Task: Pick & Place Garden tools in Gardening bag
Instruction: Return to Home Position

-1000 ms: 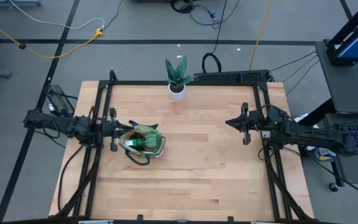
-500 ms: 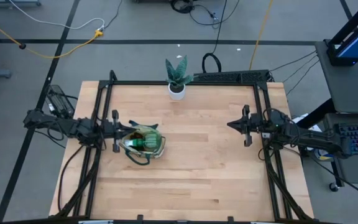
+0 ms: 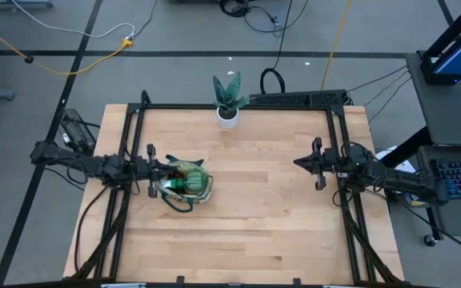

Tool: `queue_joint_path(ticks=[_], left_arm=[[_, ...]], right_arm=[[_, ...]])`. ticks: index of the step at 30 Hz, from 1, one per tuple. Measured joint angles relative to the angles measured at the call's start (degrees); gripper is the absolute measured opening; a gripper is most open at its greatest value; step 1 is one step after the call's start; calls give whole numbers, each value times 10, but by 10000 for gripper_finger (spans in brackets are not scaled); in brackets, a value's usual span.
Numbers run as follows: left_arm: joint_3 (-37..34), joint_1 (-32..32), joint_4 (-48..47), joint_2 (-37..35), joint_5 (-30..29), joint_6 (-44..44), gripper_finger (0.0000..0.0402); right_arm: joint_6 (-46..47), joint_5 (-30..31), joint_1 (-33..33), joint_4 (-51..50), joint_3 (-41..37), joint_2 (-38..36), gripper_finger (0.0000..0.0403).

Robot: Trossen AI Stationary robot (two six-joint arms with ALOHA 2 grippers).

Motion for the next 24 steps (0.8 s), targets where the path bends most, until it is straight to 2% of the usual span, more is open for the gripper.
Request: queue_joint_path(ticks=[8,14,19,24], left_arm=[[-15,0,13,0,0,-13,3],[-15,0,13,0,0,-24,17],[-15,0,12,0,0,-25,4],[-15,0,12,0,0,-25,17]], right_arm=[[0,-11,0,-1,-16,-36,0],[0,-11,0,-7,-17,-44,0],[0,-11,0,-19,-17,-44,0],[0,-11,0,-21,-18,-44,0]])
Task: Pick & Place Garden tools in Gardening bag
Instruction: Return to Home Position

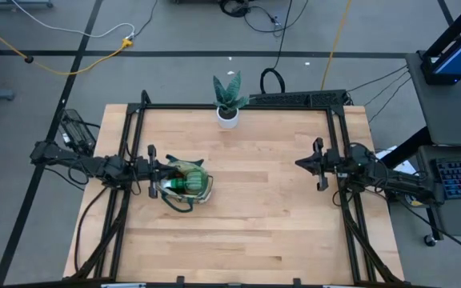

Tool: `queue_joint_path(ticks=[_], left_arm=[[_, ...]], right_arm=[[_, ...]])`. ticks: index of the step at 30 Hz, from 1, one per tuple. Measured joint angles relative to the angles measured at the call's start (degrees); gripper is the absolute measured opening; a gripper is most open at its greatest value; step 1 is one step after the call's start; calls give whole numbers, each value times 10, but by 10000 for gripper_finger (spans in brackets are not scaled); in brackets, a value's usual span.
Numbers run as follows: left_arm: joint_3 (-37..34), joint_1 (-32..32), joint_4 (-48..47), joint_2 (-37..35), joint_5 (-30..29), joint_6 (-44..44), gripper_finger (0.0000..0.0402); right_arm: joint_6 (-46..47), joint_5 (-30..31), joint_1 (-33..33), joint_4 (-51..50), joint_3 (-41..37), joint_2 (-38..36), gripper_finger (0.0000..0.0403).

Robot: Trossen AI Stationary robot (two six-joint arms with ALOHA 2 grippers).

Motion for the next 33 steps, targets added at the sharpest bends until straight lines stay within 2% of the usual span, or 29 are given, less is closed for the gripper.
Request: queue_joint_path(ticks=[7,12,16,22,28,33], left_arm=[[0,0,-1,0,0,-2,12],[-10,0,-4,1,25,-8,8],[-10,0,-2,1,26,-15,17],[-10,0,2,1,26,-4,3],[-10,0,-1,1,26,-4,19],[-10,0,-1,1,26,-7,8]], right_arm=[[5,0,0,-12,0,0,0],[11,0,0,-17,-1,0,0],[11,0,0,-35,-1,0,0],[11,0,0,-43,-1,0,0],[9,1,0,-45,-15,0,0],[9,1,0,-42,-29,0,0]])
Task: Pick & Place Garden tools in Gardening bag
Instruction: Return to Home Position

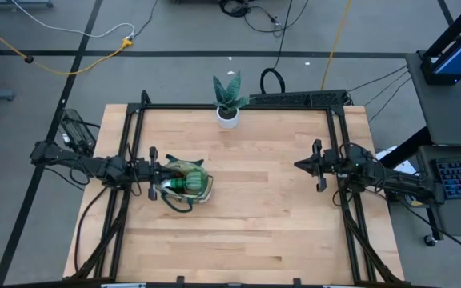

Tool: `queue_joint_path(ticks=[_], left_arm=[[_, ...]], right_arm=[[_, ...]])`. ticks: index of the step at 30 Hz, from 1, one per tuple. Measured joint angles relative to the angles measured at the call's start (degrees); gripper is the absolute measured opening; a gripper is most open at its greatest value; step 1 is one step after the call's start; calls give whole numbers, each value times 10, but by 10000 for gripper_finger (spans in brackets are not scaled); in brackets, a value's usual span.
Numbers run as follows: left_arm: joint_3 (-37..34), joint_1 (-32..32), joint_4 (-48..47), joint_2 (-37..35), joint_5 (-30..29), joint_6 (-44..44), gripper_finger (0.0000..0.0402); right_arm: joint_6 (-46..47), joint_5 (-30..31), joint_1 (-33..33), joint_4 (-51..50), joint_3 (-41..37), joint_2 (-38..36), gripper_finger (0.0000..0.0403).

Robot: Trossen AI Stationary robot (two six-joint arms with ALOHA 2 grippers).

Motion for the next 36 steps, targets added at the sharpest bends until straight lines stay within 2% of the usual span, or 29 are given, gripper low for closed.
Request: queue_joint_path(ticks=[4,11,21,36], left_arm=[[0,0,0,0,0,-1,5],[0,0,0,0,-1,6,31],[0,0,0,0,-1,3,31],[0,0,0,0,-1,4,31]], right_arm=[[-7,0,0,4,0,0,0],[-9,1,0,-12,0,0,0],[39,2,0,-17,0,0,0],[36,0,0,-1,0,0,4]])
